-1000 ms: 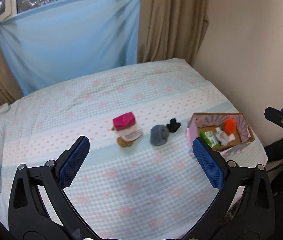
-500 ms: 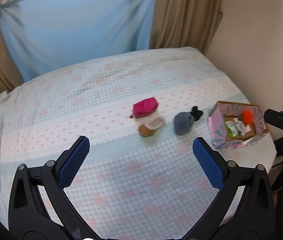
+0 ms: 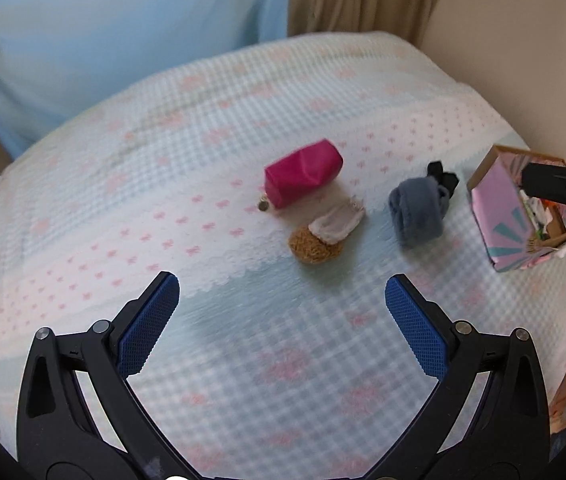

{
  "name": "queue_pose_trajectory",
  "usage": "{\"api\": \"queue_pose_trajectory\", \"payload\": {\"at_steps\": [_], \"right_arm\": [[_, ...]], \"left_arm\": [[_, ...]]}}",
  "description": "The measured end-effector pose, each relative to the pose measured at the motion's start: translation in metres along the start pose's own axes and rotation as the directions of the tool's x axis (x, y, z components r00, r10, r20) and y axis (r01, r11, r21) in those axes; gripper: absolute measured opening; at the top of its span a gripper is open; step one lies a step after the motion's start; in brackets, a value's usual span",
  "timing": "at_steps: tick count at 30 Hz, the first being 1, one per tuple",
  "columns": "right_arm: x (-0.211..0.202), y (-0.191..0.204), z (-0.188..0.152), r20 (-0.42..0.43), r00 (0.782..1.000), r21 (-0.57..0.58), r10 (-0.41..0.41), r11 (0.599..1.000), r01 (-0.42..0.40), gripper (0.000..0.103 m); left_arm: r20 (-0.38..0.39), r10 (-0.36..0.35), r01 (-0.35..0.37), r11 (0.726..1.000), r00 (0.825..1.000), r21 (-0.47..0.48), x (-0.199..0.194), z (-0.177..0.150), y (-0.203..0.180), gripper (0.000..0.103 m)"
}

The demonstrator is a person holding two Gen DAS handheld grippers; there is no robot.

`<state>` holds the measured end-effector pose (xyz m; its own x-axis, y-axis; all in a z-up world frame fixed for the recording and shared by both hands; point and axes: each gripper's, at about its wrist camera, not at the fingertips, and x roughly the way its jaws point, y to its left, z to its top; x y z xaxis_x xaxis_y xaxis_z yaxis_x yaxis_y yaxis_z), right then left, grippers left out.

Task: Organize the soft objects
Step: 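Withdraw both tools from the box and back away from the bed, then grasp the fuzzy slipper with the left tool while the right tool grasps the grey sock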

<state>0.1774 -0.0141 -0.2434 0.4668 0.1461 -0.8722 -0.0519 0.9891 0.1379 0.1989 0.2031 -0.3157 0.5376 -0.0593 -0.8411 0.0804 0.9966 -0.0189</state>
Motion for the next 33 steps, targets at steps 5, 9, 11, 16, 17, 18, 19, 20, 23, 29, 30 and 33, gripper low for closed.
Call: {"api": "queue_pose_trajectory", "payload": {"at_steps": [5, 9, 11, 16, 17, 18, 19, 20, 23, 29, 30, 33], "right_arm": [[0.052, -0.006, 0.010, -0.036, 0.999, 0.033, -0.014, 0.999, 0.015, 0.102], [0.091, -0.017, 0.014, -0.089, 0.996, 0.081, -0.024, 0.996, 0.032, 0.102], [0.107, -0.023, 0.013, -0.107, 0.994, 0.107, -0.025, 0.994, 0.037, 0.102], [0.142, -0.032, 0.009, -0.151, 0.988, 0.130, -0.021, 0.991, 0.041, 0.102], [0.148, -0.034, 0.008, -0.152, 0.988, 0.131, -0.016, 0.991, 0.037, 0.102], [0.152, -0.034, 0.008, -0.150, 0.989, 0.128, -0.017, 0.991, 0.036, 0.102], [0.156, -0.035, 0.007, -0.148, 0.989, 0.123, -0.019, 0.992, 0.038, 0.102], [0.161, -0.036, 0.007, -0.146, 0.989, 0.120, -0.022, 0.992, 0.039, 0.102], [0.176, -0.038, 0.006, -0.154, 0.988, 0.122, -0.012, 0.992, 0.032, 0.102], [0.198, -0.039, 0.008, -0.181, 0.983, 0.135, 0.005, 0.991, 0.019, 0.097], [0.201, -0.038, 0.008, -0.186, 0.983, 0.136, 0.009, 0.991, 0.016, 0.096], [0.208, -0.038, 0.007, -0.199, 0.979, 0.148, 0.046, 0.989, -0.016, 0.070]], "left_arm": [[-0.041, -0.026, 0.028, 0.999, 0.999, 0.042, 0.051, 0.006, -0.010, 0.102], [-0.066, -0.063, 0.070, 0.992, 0.996, 0.101, 0.092, 0.012, -0.023, 0.102], [-0.066, -0.066, 0.075, 0.987, 0.996, 0.139, 0.106, 0.016, -0.030, 0.102], [-0.064, -0.060, 0.073, 0.969, 0.996, 0.235, 0.141, 0.016, -0.048, 0.102], [-0.060, -0.061, 0.074, 0.964, 0.996, 0.254, 0.147, 0.014, -0.052, 0.102], [-0.058, -0.062, 0.076, 0.960, 0.996, 0.268, 0.152, 0.014, -0.054, 0.102], [-0.059, -0.066, 0.081, 0.956, 0.996, 0.283, 0.157, 0.013, -0.057, 0.102], [-0.060, -0.070, 0.084, 0.952, 0.996, 0.295, 0.162, 0.012, -0.060, 0.102], [-0.065, -0.065, 0.082, 0.942, 0.996, 0.326, 0.173, 0.009, -0.066, 0.095], [-0.083, -0.056, 0.083, 0.929, 0.995, 0.362, 0.184, 0.012, -0.071, 0.079], [-0.086, -0.054, 0.082, 0.929, 0.995, 0.361, 0.185, 0.012, -0.070, 0.075], [-0.086, -0.056, 0.083, 0.932, 0.995, 0.352, 0.184, 0.015, -0.066, 0.053]]}}
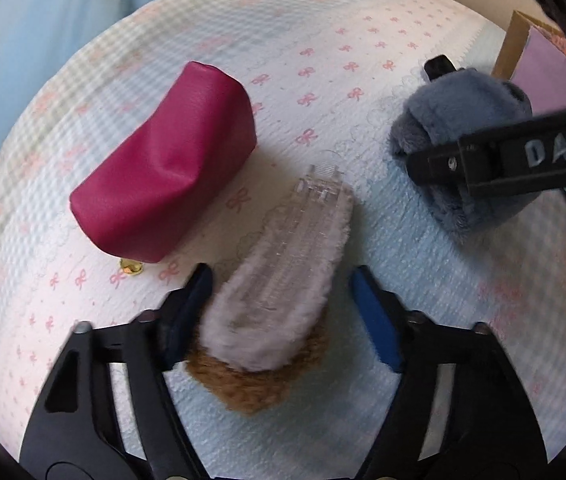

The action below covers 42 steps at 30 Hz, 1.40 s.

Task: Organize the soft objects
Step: 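Grasp the fuzzy slipper with the left tool while the right tool grasps the grey sock, then lift the slipper and grey sock and carry both over the box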

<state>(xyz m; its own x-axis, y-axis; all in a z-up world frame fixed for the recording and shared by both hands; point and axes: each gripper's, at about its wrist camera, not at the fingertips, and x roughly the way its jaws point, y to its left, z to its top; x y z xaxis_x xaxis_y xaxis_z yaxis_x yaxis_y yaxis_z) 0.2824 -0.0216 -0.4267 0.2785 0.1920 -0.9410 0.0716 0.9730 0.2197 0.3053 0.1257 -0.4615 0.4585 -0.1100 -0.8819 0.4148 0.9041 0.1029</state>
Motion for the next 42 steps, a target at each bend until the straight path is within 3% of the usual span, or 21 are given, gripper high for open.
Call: {"api": "queue_pose_trajectory", "payload": {"at_steps": [3, 7, 16, 27, 34, 42], "right_arm": [[0.000, 0.003, -0.001, 0.010, 1.000, -0.014, -0.014, 1.000, 0.014, 0.062], [-0.005, 0.003, -0.004, 0.026, 1.000, -0.019, -0.013, 1.000, 0.013, 0.055], [-0.058, 0.012, -0.015, 0.109, 0.994, -0.071, 0.005, 0.997, 0.003, 0.054], [-0.170, 0.017, -0.051, 0.216, 0.975, -0.093, 0.058, 0.995, -0.039, 0.054], [-0.257, -0.001, -0.070, 0.259, 0.963, -0.053, 0.080, 0.996, -0.069, 0.054], [-0.346, -0.043, -0.067, 0.336, 0.941, -0.063, 0.032, 0.998, -0.011, 0.054]], "left_arm": [[-0.007, 0.005, -0.005, 1.000, 1.000, -0.003, -0.003, 0.001, 0.005, 0.044], [-0.003, 0.034, -0.035, 0.999, 0.999, -0.001, -0.011, 0.002, 0.007, 0.042], [0.044, 0.073, -0.070, 0.996, 0.996, -0.063, -0.068, 0.001, 0.006, 0.042], [0.109, 0.139, -0.119, 0.978, 0.984, -0.171, -0.186, 0.001, -0.005, 0.042], [0.189, 0.131, -0.088, 0.971, 0.973, -0.222, -0.279, 0.019, -0.029, 0.042], [0.281, 0.068, -0.016, 0.983, 0.957, -0.183, -0.329, 0.059, -0.088, 0.042]]}}
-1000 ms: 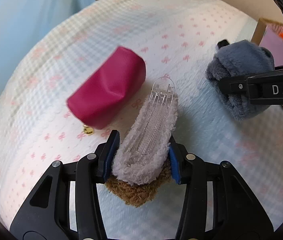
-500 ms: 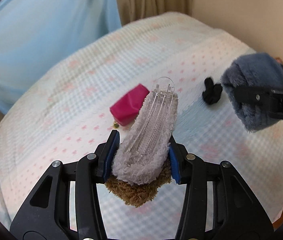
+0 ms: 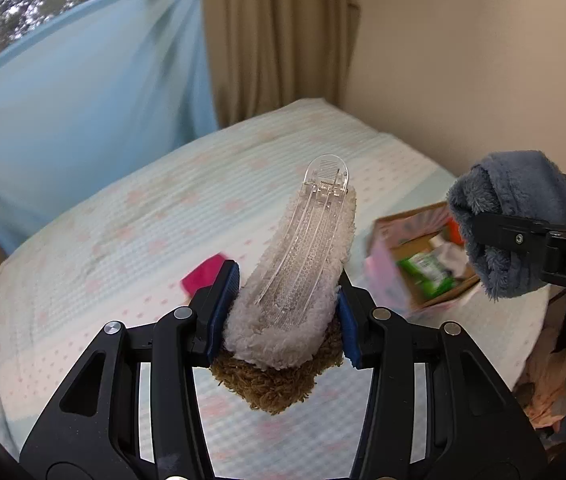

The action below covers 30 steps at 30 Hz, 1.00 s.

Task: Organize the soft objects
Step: 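Lift the slipper and grey sock and carry both over the box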

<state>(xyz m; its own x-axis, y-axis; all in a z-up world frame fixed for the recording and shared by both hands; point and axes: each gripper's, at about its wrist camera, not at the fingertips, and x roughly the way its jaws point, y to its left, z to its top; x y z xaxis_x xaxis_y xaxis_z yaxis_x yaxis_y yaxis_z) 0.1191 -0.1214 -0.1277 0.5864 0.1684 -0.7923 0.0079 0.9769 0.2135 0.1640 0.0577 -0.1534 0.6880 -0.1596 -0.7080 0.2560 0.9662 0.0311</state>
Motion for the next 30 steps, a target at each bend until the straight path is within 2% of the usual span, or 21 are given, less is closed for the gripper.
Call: {"api": "queue_pose_trajectory", "payload": {"at_steps": [7, 12, 20, 25, 30], "right_arm": [[-0.034, -0.067, 0.023, 0.020, 0.999, 0.039, -0.028, 0.999, 0.027, 0.054], [-0.027, -0.123, 0.042, -0.011, 1.000, 0.027, -0.027, 0.999, 0.027, 0.054], [0.018, -0.210, 0.071, -0.110, 0.994, -0.020, -0.013, 1.000, 0.011, 0.054], [0.057, -0.251, 0.075, -0.194, 0.981, -0.062, -0.005, 0.998, -0.007, 0.054], [0.095, -0.269, 0.064, -0.288, 0.958, -0.139, 0.017, 0.989, -0.059, 0.054]], "left_arm": [[0.009, -0.049, 0.049, 0.998, 0.999, -0.029, -0.001, 0.030, -0.063, 0.042], [-0.022, -0.053, 0.051, 0.997, 0.998, -0.062, 0.020, 0.047, -0.107, 0.042], [-0.124, -0.058, 0.047, 0.995, 0.991, -0.091, 0.098, 0.071, -0.191, 0.042], [-0.205, -0.062, 0.046, 0.996, 0.977, -0.081, 0.155, 0.072, -0.231, 0.042], [-0.290, -0.063, 0.047, 0.997, 0.955, -0.062, 0.204, 0.063, -0.260, 0.042]]}}
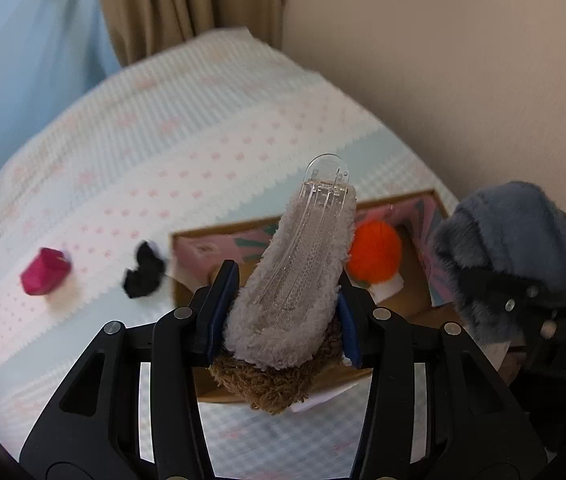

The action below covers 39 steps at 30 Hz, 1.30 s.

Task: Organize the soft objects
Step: 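Lift the slipper and grey sock and carry both over the box, then open both tools to drop the slipper and sock into the box, then withdraw both tools and move toward the pink pouch and black scrunchie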

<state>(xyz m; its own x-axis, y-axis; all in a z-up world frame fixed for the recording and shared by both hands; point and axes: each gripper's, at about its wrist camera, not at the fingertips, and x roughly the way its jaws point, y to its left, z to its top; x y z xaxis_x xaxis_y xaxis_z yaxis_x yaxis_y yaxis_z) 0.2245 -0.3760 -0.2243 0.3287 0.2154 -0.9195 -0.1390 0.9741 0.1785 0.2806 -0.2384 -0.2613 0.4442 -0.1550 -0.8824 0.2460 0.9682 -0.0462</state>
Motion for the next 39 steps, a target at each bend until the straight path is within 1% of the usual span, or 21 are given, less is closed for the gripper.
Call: {"api": "queue_pose_trajectory", "payload": {"at_steps": [5, 7, 9, 10, 13, 16, 17, 18, 19, 20, 21, 22, 23, 25, 28, 33, 39], "right_arm": [[0.044, -0.011, -0.004, -0.085, 0.996, -0.048, 0.031, 0.998, -0.035, 0.054], [0.061, -0.013, -0.006, -0.116, 0.992, -0.090, 0.039, 0.995, -0.050, 0.054], [0.076, -0.012, -0.011, -0.145, 0.989, -0.153, 0.023, 0.987, -0.045, 0.054], [0.082, -0.012, -0.012, -0.160, 0.987, -0.166, 0.025, 0.985, -0.052, 0.054], [0.094, -0.018, -0.018, -0.191, 0.980, -0.159, 0.050, 0.984, -0.081, 0.054], [0.101, -0.021, -0.019, -0.200, 0.978, -0.149, 0.057, 0.985, -0.088, 0.054], [0.100, -0.022, -0.019, -0.201, 0.977, -0.147, 0.064, 0.985, -0.095, 0.057], [0.101, -0.023, -0.019, -0.205, 0.976, -0.145, 0.072, 0.984, -0.103, 0.059], [0.104, -0.023, -0.018, -0.206, 0.976, -0.144, 0.077, 0.984, -0.108, 0.063], [0.104, -0.023, -0.019, -0.199, 0.976, -0.142, 0.083, 0.983, -0.113, 0.074], [0.102, -0.024, -0.019, -0.187, 0.978, -0.142, 0.094, 0.982, -0.121, 0.084], [0.099, -0.023, -0.021, -0.171, 0.979, -0.142, 0.107, 0.981, -0.132, 0.101], [0.094, -0.024, -0.021, -0.149, 0.980, -0.138, 0.129, 0.979, -0.150, 0.103], [0.090, -0.025, -0.023, -0.128, 0.981, -0.124, 0.147, 0.979, -0.163, 0.103], [0.084, -0.028, -0.024, -0.109, 0.983, -0.095, 0.150, 0.982, -0.161, 0.103], [0.074, -0.028, -0.024, -0.080, 0.990, -0.092, 0.120, 0.988, -0.127, 0.103], [0.050, -0.023, -0.027, -0.046, 0.993, -0.066, 0.109, 0.992, -0.112, 0.103]], "left_arm": [[-0.116, 0.018, -0.016, 1.000, 0.993, 0.013, 0.051, -0.008, -0.008, 0.042], [-0.152, 0.029, -0.027, 1.000, 0.988, 0.013, 0.068, -0.012, -0.006, 0.042], [-0.182, 0.033, -0.032, 0.999, 0.983, 0.008, 0.083, -0.015, -0.005, 0.042], [-0.192, 0.036, -0.034, 0.999, 0.981, 0.010, 0.089, -0.015, -0.005, 0.042], [-0.224, 0.048, -0.045, 0.999, 0.973, 0.019, 0.104, -0.014, -0.007, 0.042], [-0.230, 0.042, -0.039, 0.999, 0.972, 0.018, 0.104, -0.009, -0.007, 0.042], [-0.224, 0.034, -0.031, 0.999, 0.974, 0.020, 0.102, -0.007, -0.007, 0.048], [-0.220, 0.031, -0.025, 0.999, 0.975, 0.027, 0.100, -0.005, -0.008, 0.064], [-0.219, 0.038, -0.030, 0.999, 0.975, 0.039, 0.097, -0.002, -0.009, 0.077], [-0.217, 0.054, -0.044, 0.998, 0.975, 0.050, 0.095, -0.001, -0.008, 0.103], [-0.209, 0.059, -0.048, 0.997, 0.976, 0.056, 0.092, 0.000, -0.007, 0.103], [-0.206, 0.056, -0.045, 0.997, 0.977, 0.058, 0.090, 0.000, -0.004, 0.103], [-0.208, 0.048, -0.038, 0.998, 0.977, 0.054, 0.089, 0.000, -0.001, 0.103], [-0.215, 0.044, -0.036, 0.998, 0.976, 0.042, 0.087, 0.000, 0.004, 0.103], [-0.214, 0.040, -0.035, 0.999, 0.976, 0.023, 0.081, -0.002, 0.010, 0.103], [-0.192, 0.034, -0.031, 0.999, 0.981, 0.018, 0.063, -0.006, 0.012, 0.103], [-0.152, 0.022, -0.022, 1.000, 0.988, 0.004, 0.031, -0.013, 0.015, 0.103]]}}
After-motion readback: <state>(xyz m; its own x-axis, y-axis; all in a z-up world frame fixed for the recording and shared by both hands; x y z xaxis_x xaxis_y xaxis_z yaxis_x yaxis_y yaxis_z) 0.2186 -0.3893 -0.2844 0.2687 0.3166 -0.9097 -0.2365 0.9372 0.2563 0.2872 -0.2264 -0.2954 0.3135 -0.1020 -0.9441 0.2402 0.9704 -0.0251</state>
